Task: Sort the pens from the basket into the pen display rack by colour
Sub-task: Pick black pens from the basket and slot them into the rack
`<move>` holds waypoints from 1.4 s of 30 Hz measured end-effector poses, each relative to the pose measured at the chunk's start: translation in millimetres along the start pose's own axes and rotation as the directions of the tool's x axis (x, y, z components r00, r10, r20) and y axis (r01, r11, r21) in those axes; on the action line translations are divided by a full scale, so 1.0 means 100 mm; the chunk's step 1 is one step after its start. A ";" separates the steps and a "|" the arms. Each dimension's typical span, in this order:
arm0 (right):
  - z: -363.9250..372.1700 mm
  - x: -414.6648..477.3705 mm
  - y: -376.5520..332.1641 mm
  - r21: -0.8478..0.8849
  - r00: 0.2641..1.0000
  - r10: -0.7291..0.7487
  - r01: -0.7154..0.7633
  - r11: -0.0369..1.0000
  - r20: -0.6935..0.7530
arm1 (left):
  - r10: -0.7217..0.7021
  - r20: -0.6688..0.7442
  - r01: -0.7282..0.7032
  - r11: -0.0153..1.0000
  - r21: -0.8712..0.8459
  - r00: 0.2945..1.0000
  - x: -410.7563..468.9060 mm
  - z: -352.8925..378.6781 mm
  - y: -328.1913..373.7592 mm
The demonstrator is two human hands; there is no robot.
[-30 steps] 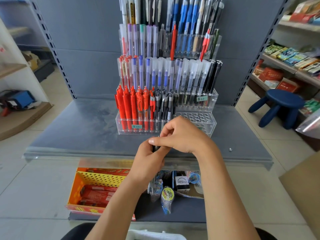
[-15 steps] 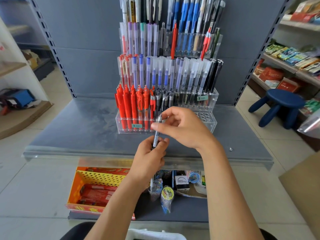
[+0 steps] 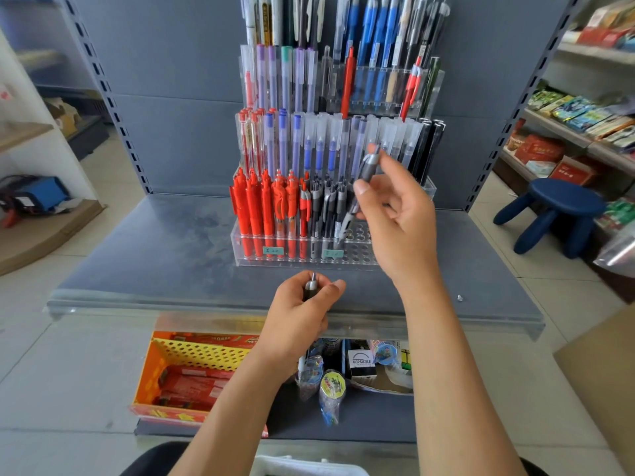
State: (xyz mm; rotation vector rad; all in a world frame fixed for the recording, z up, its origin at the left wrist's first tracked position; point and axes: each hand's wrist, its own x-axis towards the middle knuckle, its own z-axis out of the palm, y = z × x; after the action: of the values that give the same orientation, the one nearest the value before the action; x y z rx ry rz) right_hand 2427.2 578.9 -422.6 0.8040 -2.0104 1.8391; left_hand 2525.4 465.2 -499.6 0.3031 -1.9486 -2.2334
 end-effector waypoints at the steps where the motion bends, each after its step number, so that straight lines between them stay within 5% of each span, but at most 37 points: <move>1: -0.01 0.01 0.03 -0.025 0.999 -0.031 0.030 0.999 -0.039 | -0.002 0.002 0.002 1.000 -0.004 1.000 0.00 0.00 0.00; 12: 0.05 0.02 0.26 -0.231 0.987 -0.154 0.137 0.963 -0.054 | -0.010 0.002 0.010 1.000 -0.004 1.000 0.00 0.01 0.01; 27: 0.09 -0.06 0.37 -0.384 0.997 0.062 -0.072 0.920 -0.039 | -0.023 -0.006 0.023 0.998 -0.050 1.000 -0.03 0.03 0.05; 32: 0.12 -0.13 0.18 -0.264 0.981 0.152 -0.179 0.948 -0.117 | -0.043 -0.030 0.040 0.996 -0.074 0.999 -0.01 0.03 0.04; 35: 0.03 -0.14 0.06 -0.304 0.961 0.198 -0.133 0.943 0.193 | -0.030 -0.039 0.028 0.998 -0.058 0.999 -0.01 0.03 0.01; 38: 0.00 -0.17 -0.03 -0.467 0.688 0.429 -0.146 0.872 0.586 | 0.027 -0.014 -0.028 0.998 -0.057 1.000 -0.02 0.03 0.00; 42: 0.05 -0.20 -0.05 -0.470 0.644 0.451 -0.156 0.869 0.619 | 0.061 -0.019 -0.062 0.998 -0.023 0.998 -0.03 0.03 0.02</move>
State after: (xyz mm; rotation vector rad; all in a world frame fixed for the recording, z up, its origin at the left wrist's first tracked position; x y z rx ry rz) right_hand 2446.7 578.0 -430.8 1.2473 -3.0514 1.2644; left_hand 2527.3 468.5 -497.6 0.2560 -1.8941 -2.2060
